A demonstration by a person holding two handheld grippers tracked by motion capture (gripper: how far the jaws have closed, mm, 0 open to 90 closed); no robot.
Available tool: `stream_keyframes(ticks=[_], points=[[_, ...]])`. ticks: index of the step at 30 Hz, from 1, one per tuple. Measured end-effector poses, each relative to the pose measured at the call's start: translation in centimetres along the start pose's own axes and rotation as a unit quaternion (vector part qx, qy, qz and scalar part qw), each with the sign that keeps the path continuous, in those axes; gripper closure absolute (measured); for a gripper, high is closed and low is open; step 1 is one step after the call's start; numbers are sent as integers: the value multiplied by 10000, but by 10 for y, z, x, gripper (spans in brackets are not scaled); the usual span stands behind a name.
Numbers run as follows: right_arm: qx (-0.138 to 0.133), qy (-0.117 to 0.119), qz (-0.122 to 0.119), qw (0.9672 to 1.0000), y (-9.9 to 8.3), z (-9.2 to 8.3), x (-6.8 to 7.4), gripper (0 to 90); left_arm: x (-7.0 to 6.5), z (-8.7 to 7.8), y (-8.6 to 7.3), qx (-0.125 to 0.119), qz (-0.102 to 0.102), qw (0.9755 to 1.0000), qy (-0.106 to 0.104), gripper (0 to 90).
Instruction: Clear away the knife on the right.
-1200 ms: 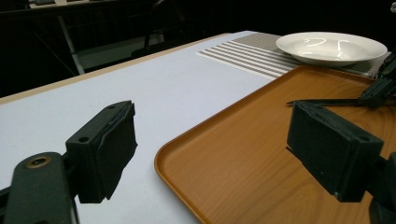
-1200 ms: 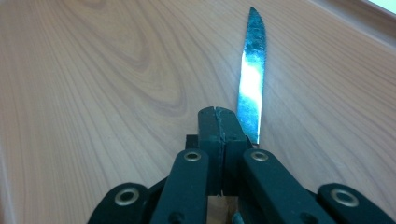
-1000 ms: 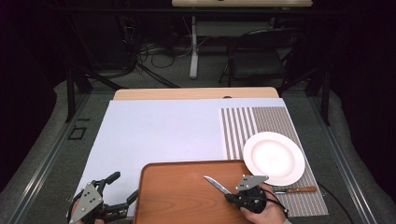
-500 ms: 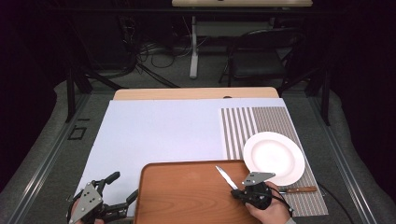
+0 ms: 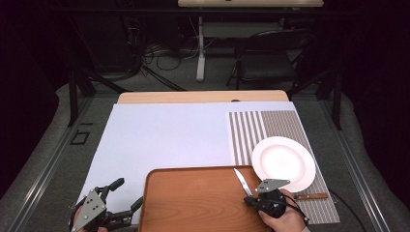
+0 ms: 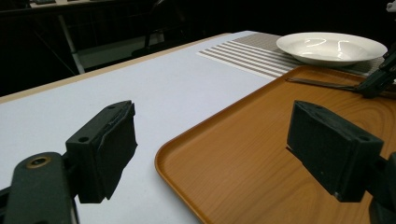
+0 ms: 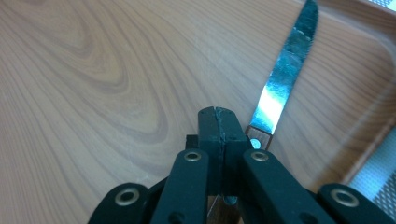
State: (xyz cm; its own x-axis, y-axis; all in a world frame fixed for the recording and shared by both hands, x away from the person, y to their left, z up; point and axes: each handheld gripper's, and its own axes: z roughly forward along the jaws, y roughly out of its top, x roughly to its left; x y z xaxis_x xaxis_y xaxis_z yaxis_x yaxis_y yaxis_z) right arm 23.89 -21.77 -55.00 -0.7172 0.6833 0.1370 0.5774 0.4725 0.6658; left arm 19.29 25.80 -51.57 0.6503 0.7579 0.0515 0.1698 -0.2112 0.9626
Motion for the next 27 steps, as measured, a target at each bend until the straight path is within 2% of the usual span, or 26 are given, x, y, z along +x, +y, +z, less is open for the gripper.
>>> stream_keyframes(ticks=[7,15,27], points=[[83,-87,109,9999,-4,-7,-6,900,0,0,0,4,-1,10000,3,158],[61,-109,245,9996,-8,-11,-12,900,0,0,0,4,4,10000,7,158],[-174,-41,56,9998,-4,-22,-5,874,1,-1,0,-10,-20,10000,23,158]])
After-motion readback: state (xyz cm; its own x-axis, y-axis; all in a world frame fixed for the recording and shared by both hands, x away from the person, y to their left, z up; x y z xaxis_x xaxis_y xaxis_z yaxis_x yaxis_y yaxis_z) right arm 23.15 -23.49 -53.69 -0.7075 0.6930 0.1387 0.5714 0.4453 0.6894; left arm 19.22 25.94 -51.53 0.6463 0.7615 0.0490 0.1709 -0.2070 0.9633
